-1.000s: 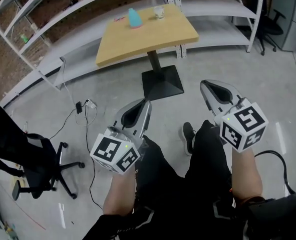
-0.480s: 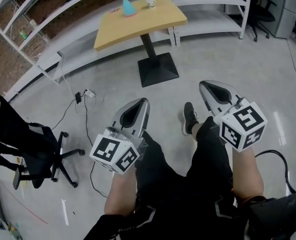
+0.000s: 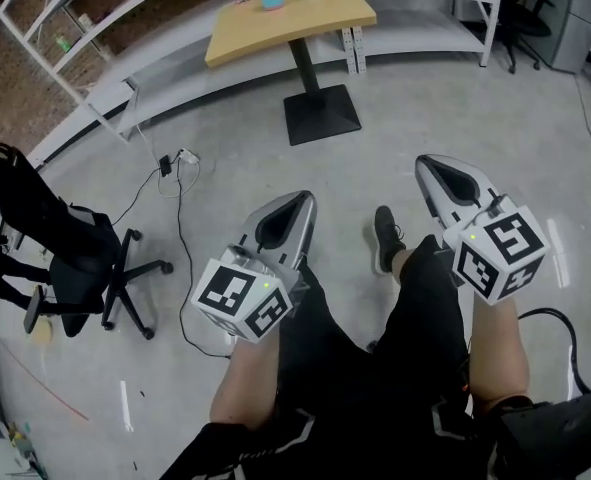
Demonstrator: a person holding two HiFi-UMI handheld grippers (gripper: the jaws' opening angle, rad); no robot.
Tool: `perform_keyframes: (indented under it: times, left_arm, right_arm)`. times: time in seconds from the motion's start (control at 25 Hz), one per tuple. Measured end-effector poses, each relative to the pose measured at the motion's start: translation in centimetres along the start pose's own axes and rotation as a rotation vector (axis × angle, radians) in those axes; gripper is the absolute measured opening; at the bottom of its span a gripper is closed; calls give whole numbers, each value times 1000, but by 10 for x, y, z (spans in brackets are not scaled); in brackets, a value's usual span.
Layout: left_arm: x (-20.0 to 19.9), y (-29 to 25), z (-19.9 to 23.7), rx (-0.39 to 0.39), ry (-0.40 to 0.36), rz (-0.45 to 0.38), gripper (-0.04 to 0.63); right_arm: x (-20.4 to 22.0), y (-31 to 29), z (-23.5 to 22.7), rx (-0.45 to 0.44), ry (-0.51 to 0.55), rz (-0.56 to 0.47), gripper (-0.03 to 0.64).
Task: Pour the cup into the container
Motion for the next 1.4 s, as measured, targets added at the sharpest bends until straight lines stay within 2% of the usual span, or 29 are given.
perform_keyframes:
  times: [0.16,0.76,1.0,1.4]
  left_arm:
    - [-3,29,-32,23,-12,3,2]
    - [-21,148,-115,12,-19,-1,2]
    - [-19,204,-126,-18,-23,20,2]
    - [-34,258,-137,-61,-31,-19,2]
  right_arm:
    - [10,34,23,8,-7,-7,0]
    - [37,137,117,-22,11,-2,0]
    - [44,154,161,-56,22,-2,0]
    - [49,192,207,-56,44,-5,0]
Point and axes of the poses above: the fingertips, and each gripper's own axes: y backward along the fingers, z to its left, x out of its underside, the point moved 3 cm from there along y, backward along the fingers, and after that the axes turned 14 degrees about -y, right-handed, at the moved point
